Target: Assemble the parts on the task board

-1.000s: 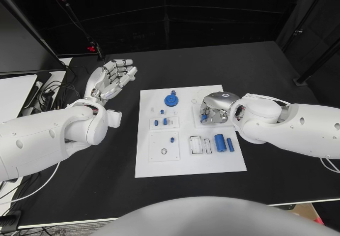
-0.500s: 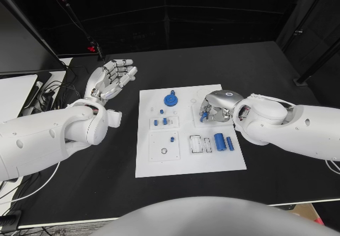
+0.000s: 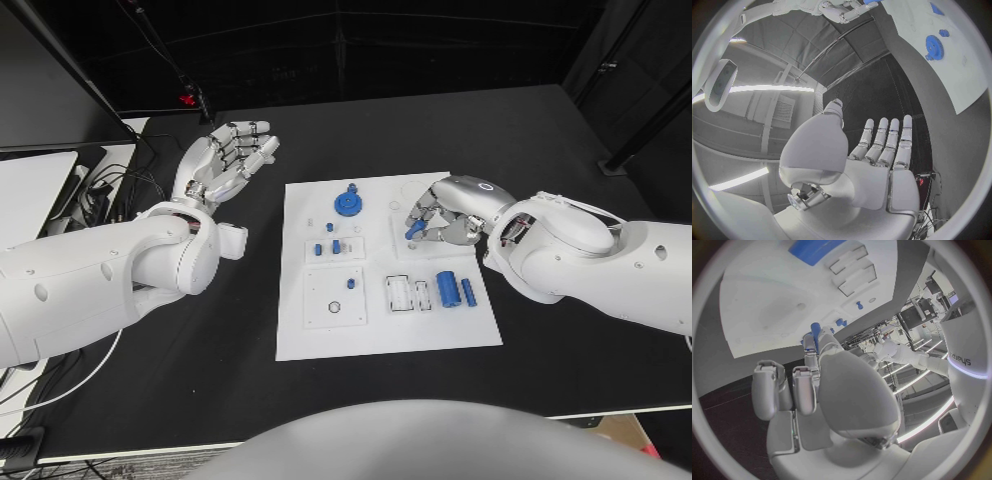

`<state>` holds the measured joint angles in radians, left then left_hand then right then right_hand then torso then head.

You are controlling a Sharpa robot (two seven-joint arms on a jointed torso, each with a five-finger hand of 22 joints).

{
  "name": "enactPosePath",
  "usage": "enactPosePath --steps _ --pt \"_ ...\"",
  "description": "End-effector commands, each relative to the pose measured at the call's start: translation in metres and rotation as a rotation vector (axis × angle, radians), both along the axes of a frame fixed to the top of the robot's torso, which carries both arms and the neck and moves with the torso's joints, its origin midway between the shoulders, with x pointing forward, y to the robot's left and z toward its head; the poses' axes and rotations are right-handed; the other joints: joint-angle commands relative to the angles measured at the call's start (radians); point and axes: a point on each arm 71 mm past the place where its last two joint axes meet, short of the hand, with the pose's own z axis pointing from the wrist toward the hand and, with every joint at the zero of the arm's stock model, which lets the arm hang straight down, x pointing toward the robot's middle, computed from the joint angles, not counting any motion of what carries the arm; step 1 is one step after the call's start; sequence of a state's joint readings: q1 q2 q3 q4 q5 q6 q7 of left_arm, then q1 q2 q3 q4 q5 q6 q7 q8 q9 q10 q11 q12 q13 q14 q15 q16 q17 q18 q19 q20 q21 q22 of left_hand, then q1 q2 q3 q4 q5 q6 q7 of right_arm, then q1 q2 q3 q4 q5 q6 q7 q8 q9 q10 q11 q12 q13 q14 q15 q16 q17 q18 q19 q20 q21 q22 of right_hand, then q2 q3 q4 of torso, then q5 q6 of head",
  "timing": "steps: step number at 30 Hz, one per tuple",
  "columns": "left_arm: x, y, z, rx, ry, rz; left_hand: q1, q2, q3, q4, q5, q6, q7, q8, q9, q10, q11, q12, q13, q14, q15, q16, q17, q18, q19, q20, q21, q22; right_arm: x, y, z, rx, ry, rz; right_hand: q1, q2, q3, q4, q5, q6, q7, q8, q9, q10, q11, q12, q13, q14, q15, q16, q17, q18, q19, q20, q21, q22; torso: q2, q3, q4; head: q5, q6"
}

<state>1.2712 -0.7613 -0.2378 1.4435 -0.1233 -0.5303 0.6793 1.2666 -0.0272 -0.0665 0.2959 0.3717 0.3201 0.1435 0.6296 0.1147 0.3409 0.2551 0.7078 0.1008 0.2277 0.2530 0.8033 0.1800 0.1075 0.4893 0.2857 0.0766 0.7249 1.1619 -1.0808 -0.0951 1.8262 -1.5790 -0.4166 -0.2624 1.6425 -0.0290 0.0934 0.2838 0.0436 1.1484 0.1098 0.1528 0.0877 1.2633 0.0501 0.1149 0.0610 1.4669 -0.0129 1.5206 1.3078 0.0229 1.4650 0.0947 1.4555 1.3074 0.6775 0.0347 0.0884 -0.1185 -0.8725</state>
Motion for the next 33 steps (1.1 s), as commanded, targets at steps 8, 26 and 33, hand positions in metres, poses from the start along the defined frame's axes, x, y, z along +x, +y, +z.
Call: enactPosePath --steps 8,26,33 --pt "-0.003 -0.003 0.008 -0.035 -0.120 -0.032 0.000 0.010 0.000 -0.003 0.004 -0.008 0.151 0.006 -0.001 -0.008 0.002 0.006 -0.001 0.003 -0.001 0.006 -0.001 -0.009 0.005 0.003 0.005 -0.001 -0.004 0.036 0.006 0.134 -0.014 0.135 0.013 0.003 0.003 0.004 0.003 0.008 0.002 -0.002 0.002 0.004 0.003 -0.009 -0.001 0.081 -0.005 0.004 0.138 0.007 0.047 -0.005 0.004 0.218 0.002 0.0008 0.0019 0.022 0.000" --pt "-0.004 -0.005 0.008 -0.037 -0.120 -0.035 0.001 0.011 -0.001 -0.003 0.005 -0.009 0.151 0.008 -0.002 -0.009 0.002 0.009 -0.003 0.002 -0.001 0.008 -0.004 -0.009 0.004 0.003 0.005 -0.001 -0.013 0.101 -0.008 0.050 -0.016 0.405 0.018 0.007 0.006 0.003 0.004 0.012 0.002 -0.004 0.001 0.006 0.004 -0.015 -0.001 0.081 -0.005 0.004 0.138 0.007 0.046 -0.005 0.002 0.217 0.002 0.0001 0.0013 0.067 0.000" --pt "-0.004 -0.005 0.009 -0.038 -0.120 -0.036 0.001 0.012 -0.001 -0.003 0.005 -0.009 0.151 0.009 -0.002 -0.009 0.002 0.009 -0.003 0.002 -0.001 0.008 -0.005 -0.009 0.004 0.003 0.005 -0.002 -0.021 0.118 -0.018 -0.037 -0.030 0.507 0.019 0.007 0.006 0.003 0.004 0.012 0.002 -0.004 0.001 0.006 0.004 -0.017 -0.001 0.081 -0.005 0.004 0.137 0.007 0.046 -0.005 0.002 0.217 0.002 0.0010 0.0027 0.081 0.000"
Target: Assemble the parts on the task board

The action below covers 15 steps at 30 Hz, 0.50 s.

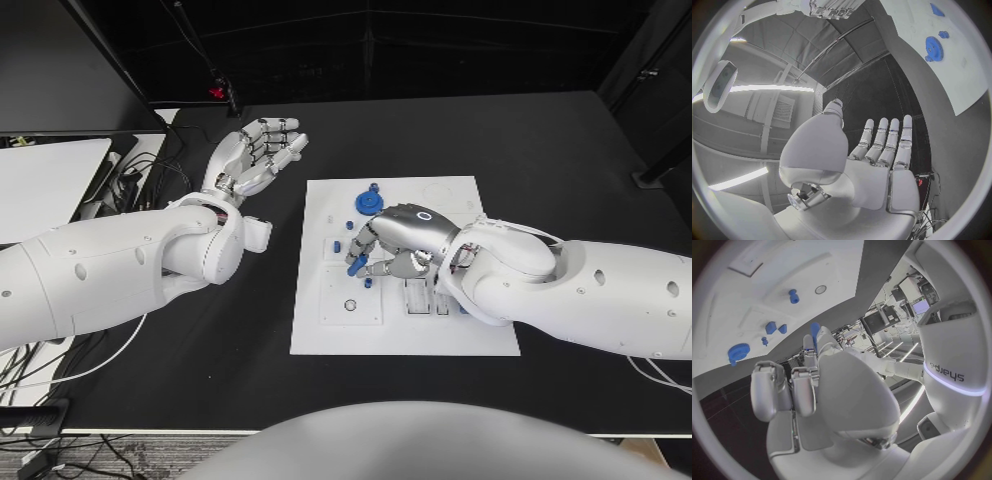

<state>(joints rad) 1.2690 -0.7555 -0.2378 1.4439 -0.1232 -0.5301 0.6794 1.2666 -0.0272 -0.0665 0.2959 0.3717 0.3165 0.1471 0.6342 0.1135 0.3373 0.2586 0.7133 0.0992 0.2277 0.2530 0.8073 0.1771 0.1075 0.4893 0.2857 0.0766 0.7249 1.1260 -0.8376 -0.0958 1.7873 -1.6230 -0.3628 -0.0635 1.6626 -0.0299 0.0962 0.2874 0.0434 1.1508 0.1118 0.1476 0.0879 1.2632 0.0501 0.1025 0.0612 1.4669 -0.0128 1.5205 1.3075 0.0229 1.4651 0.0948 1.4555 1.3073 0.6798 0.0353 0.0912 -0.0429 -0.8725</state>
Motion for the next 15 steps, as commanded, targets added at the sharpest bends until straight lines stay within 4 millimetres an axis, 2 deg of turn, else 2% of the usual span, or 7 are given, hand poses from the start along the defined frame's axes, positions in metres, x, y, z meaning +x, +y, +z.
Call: enactPosePath --steps 1,13,15 --pt "-0.003 -0.002 0.010 -0.036 -0.122 -0.030 0.001 0.012 -0.001 -0.003 0.005 -0.006 0.148 0.004 -0.001 -0.005 -0.001 0.004 -0.001 0.002 -0.001 0.004 -0.002 -0.009 0.004 0.003 0.005 -0.002 -0.006 0.008 -0.006 -0.100 -0.046 0.107 -0.001 0.008 0.003 0.000 0.004 0.010 0.000 0.001 0.001 0.006 0.004 -0.005 -0.001 0.081 -0.005 0.004 0.138 0.007 0.048 -0.005 0.005 0.219 0.000 0.0004 -0.0001 0.006 0.000" --pt "-0.003 -0.003 0.010 -0.036 -0.122 -0.031 0.001 0.012 -0.001 -0.003 0.005 -0.006 0.148 0.004 -0.001 -0.005 -0.001 0.004 -0.001 0.002 -0.001 0.004 -0.002 -0.009 0.004 0.003 0.005 -0.002 -0.015 0.021 -0.027 -0.173 -0.023 0.156 0.002 0.009 0.005 -0.001 0.004 0.009 0.002 -0.002 0.000 0.005 0.005 -0.011 -0.001 0.081 -0.004 0.005 0.141 0.004 0.053 -0.005 0.015 0.223 0.000 -0.0010 -0.0014 0.007 0.000" --pt "-0.003 -0.003 0.010 -0.036 -0.123 -0.031 0.001 0.012 -0.001 -0.003 0.005 -0.006 0.148 0.004 -0.001 -0.005 -0.001 0.004 -0.001 0.002 -0.001 0.004 -0.002 -0.009 0.004 0.003 0.005 -0.002 -0.015 0.022 -0.029 -0.184 -0.020 0.159 0.002 0.009 0.005 -0.001 0.004 0.009 0.002 -0.002 0.000 0.005 0.005 -0.011 -0.001 0.081 -0.004 0.005 0.141 0.004 0.053 -0.005 0.015 0.223 0.000 0.0000 -0.0017 0.007 0.000"
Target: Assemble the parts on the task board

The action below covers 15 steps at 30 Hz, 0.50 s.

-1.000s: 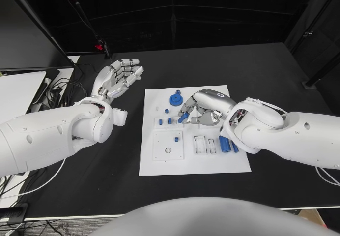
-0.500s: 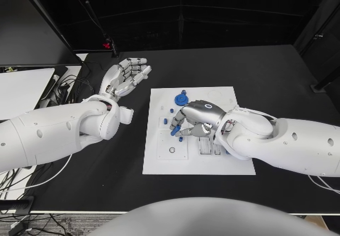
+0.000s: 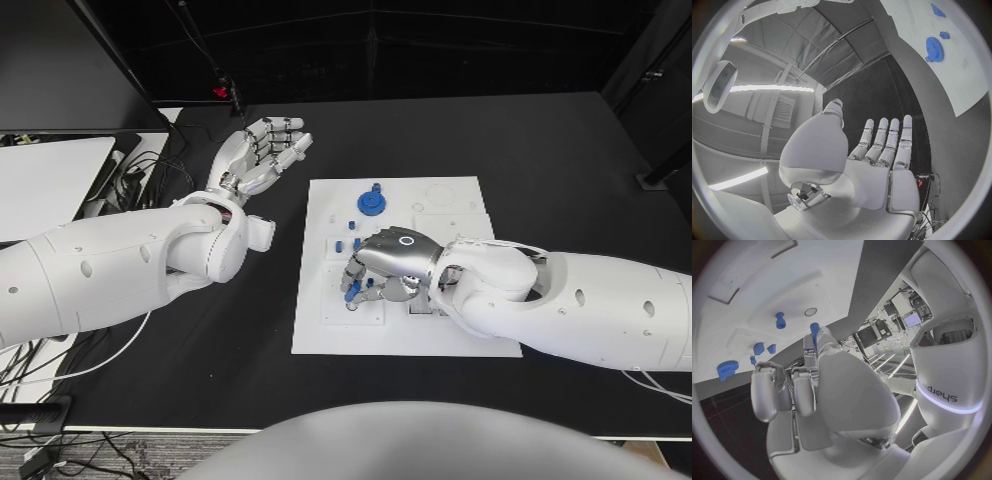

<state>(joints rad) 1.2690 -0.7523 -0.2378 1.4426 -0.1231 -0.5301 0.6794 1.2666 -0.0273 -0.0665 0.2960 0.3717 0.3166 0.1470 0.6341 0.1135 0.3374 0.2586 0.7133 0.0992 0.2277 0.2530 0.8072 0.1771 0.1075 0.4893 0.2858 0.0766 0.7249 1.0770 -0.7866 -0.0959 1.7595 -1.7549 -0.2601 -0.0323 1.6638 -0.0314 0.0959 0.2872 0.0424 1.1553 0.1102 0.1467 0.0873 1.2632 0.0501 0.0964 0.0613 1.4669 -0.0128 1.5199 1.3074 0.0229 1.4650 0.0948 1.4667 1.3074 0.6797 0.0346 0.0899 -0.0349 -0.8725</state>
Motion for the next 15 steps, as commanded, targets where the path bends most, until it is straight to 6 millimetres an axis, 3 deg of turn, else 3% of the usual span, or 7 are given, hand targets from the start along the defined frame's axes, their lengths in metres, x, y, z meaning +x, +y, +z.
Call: enactPosePath --steps 1,15 --pt "-0.0028 -0.0020 0.0095 -0.035 -0.122 -0.029 0.001 0.012 -0.001 -0.003 0.005 -0.006 0.148 0.004 -0.001 -0.005 -0.001 0.004 -0.001 0.002 -0.001 0.004 -0.002 -0.009 0.004 0.003 0.005 -0.002 -0.0020 0.0030 -0.0043 -0.065 -0.013 0.035 0.001 0.011 0.005 -0.001 0.005 0.004 0.003 -0.001 0.000 0.005 0.005 -0.004 -0.001 0.081 -0.004 0.006 0.141 0.004 0.053 -0.005 0.003 0.223 0.000 0.0013 -0.0002 -0.001 0.000" --pt "-0.0028 -0.0021 0.0094 -0.036 -0.121 -0.030 0.001 0.012 -0.001 -0.003 0.005 -0.006 0.148 0.004 -0.001 -0.005 -0.001 0.004 -0.001 0.002 -0.001 0.004 -0.002 -0.009 0.004 0.003 0.005 -0.002 -0.0019 0.0068 -0.0098 -0.101 -0.034 0.037 0.003 0.012 0.007 -0.001 0.005 0.003 0.004 -0.003 0.000 0.004 0.006 -0.009 -0.001 0.081 -0.003 0.006 0.140 0.004 0.053 -0.004 0.004 0.223 0.000 0.0007 0.0000 -0.006 0.000"
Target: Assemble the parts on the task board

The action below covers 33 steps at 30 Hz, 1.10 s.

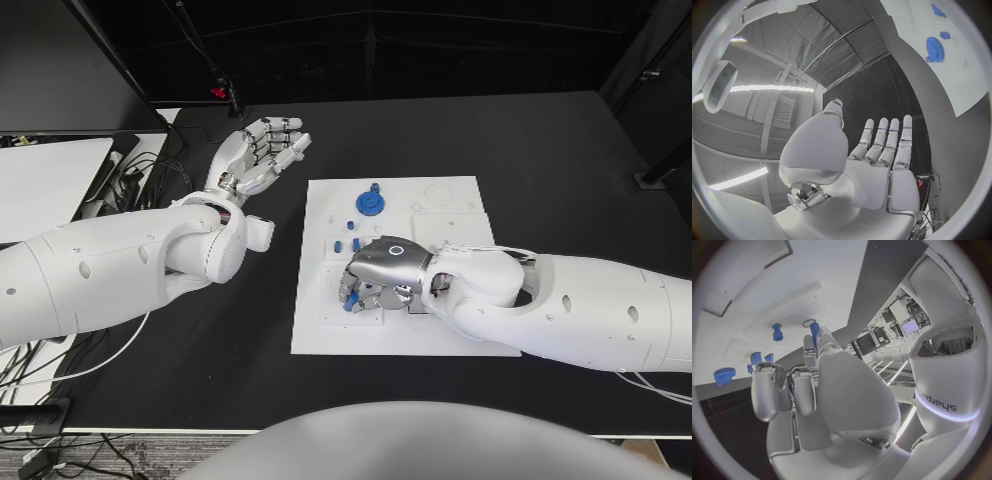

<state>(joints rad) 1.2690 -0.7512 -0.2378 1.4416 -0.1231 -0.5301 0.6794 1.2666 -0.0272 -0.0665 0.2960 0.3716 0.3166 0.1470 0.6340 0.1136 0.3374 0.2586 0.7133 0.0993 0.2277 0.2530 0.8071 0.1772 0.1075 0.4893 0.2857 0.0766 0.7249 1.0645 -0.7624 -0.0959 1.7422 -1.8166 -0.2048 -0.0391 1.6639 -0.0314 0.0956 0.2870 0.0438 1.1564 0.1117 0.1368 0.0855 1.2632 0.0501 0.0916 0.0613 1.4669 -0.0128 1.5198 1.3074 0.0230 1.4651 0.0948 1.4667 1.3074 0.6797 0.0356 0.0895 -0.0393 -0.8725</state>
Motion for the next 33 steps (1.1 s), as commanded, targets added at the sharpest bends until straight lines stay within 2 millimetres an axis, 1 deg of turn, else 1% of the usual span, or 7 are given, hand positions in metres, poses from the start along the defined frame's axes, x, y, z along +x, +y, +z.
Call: enactPosePath --steps 1,5,8,20,29,31,33 --pt "-0.0030 -0.0016 0.0095 -0.036 -0.121 -0.029 0.001 0.012 -0.001 -0.003 0.005 -0.006 0.148 0.004 -0.001 -0.005 -0.001 0.004 -0.001 0.002 -0.001 0.005 -0.002 -0.009 0.004 0.003 0.005 -0.002 0.0005 -0.0007 -0.0003 -0.029 -0.027 0.002 0.003 0.012 0.007 -0.001 0.003 0.002 0.003 0.006 0.001 0.004 0.006 -0.004 -0.001 0.081 -0.002 0.006 0.140 0.004 0.053 -0.004 0.004 0.223 0.000 -0.0007 0.0003 -0.001 0.000" --pt "-0.0030 -0.0011 0.0094 -0.035 -0.121 -0.028 0.001 0.012 -0.001 -0.003 0.005 -0.006 0.148 0.005 -0.001 -0.005 -0.001 0.004 -0.002 0.002 -0.001 0.005 -0.002 -0.009 0.004 0.003 0.005 -0.002 0.0008 -0.0010 -0.0002 -0.030 -0.037 0.000 0.003 0.012 0.007 -0.001 0.003 0.002 0.003 0.006 0.001 0.004 0.007 -0.005 -0.001 0.081 -0.002 0.006 0.140 0.004 0.053 -0.004 0.004 0.223 0.000 -0.0013 -0.0015 -0.001 0.000" --pt "-0.0030 -0.0015 0.0094 -0.035 -0.120 -0.029 0.002 0.013 -0.002 -0.003 0.006 -0.007 0.148 0.006 -0.002 -0.006 -0.001 0.006 -0.003 0.002 -0.001 0.006 -0.004 -0.009 0.004 0.003 0.005 -0.002 0.0007 -0.0006 0.0000 -0.031 -0.040 -0.001 0.003 0.012 0.008 -0.001 0.003 0.002 0.003 0.006 0.001 0.004 0.007 -0.005 -0.001 0.081 -0.002 0.006 0.140 0.004 0.053 -0.004 0.004 0.223 0.000 -0.0008 -0.0002 -0.004 0.000" --pt "-0.0031 -0.0010 0.0094 -0.035 -0.119 -0.029 0.002 0.013 -0.002 -0.003 0.006 -0.007 0.148 0.006 -0.002 -0.006 -0.001 0.006 -0.003 0.002 -0.001 0.006 -0.004 -0.009 0.004 0.003 0.005 -0.002 0.0005 0.0004 -0.0001 -0.038 -0.045 -0.001 0.003 0.013 0.008 0.000 0.003 0.000 0.005 0.004 0.000 0.003 0.008 -0.009 -0.001 0.081 -0.001 0.006 0.140 0.004 0.053 -0.003 0.004 0.223 -0.001 0.0004 0.0005 -0.007 0.000" --pt "-0.0028 -0.0009 0.0092 -0.034 -0.116 -0.028 0.002 0.013 -0.002 -0.003 0.006 -0.007 0.148 0.007 -0.003 -0.007 -0.001 0.006 -0.003 0.002 -0.001 0.007 -0.005 -0.009 0.004 0.003 0.005 -0.002 0.0005 0.0026 -0.0018 -0.058 -0.034 0.000 0.003 0.012 0.008 0.000 0.003 -0.004 0.007 -0.001 -0.002 0.000 0.011 -0.016 -0.001 0.081 0.001 0.006 0.140 0.004 0.052 -0.002 0.003 0.223 -0.001 -0.0012 0.0000 -0.011 0.000" --pt "-0.0028 -0.0010 0.0091 -0.034 -0.116 -0.028 0.002 0.013 -0.002 -0.003 0.006 -0.007 0.148 0.007 -0.003 -0.007 -0.001 0.006 -0.003 0.002 -0.001 0.007 -0.005 -0.009 0.004 0.003 0.005 -0.002 0.0007 0.0026 -0.0026 -0.069 -0.031 -0.002 0.003 0.012 0.008 0.001 0.003 -0.004 0.008 -0.002 -0.002 0.000 0.011 -0.016 -0.001 0.081 0.001 0.006 0.140 0.004 0.052 -0.002 0.003 0.223 -0.001 -0.0013 0.0001 -0.011 0.000" --pt "-0.0027 -0.0012 0.0091 -0.034 -0.116 -0.028 0.002 0.013 -0.002 -0.003 0.006 -0.007 0.148 0.007 -0.003 -0.007 -0.001 0.006 -0.003 0.002 -0.001 0.007 -0.005 -0.009 0.004 0.003 0.005 -0.002 0.0007 0.0029 -0.0032 -0.078 -0.028 -0.004 0.003 0.012 0.008 0.001 0.003 -0.005 0.008 -0.002 -0.002 -0.001 0.011 -0.018 -0.001 0.081 0.001 0.006 0.141 0.004 0.052 -0.001 0.003 0.223 -0.001 -0.0006 0.0008 -0.013 0.000"
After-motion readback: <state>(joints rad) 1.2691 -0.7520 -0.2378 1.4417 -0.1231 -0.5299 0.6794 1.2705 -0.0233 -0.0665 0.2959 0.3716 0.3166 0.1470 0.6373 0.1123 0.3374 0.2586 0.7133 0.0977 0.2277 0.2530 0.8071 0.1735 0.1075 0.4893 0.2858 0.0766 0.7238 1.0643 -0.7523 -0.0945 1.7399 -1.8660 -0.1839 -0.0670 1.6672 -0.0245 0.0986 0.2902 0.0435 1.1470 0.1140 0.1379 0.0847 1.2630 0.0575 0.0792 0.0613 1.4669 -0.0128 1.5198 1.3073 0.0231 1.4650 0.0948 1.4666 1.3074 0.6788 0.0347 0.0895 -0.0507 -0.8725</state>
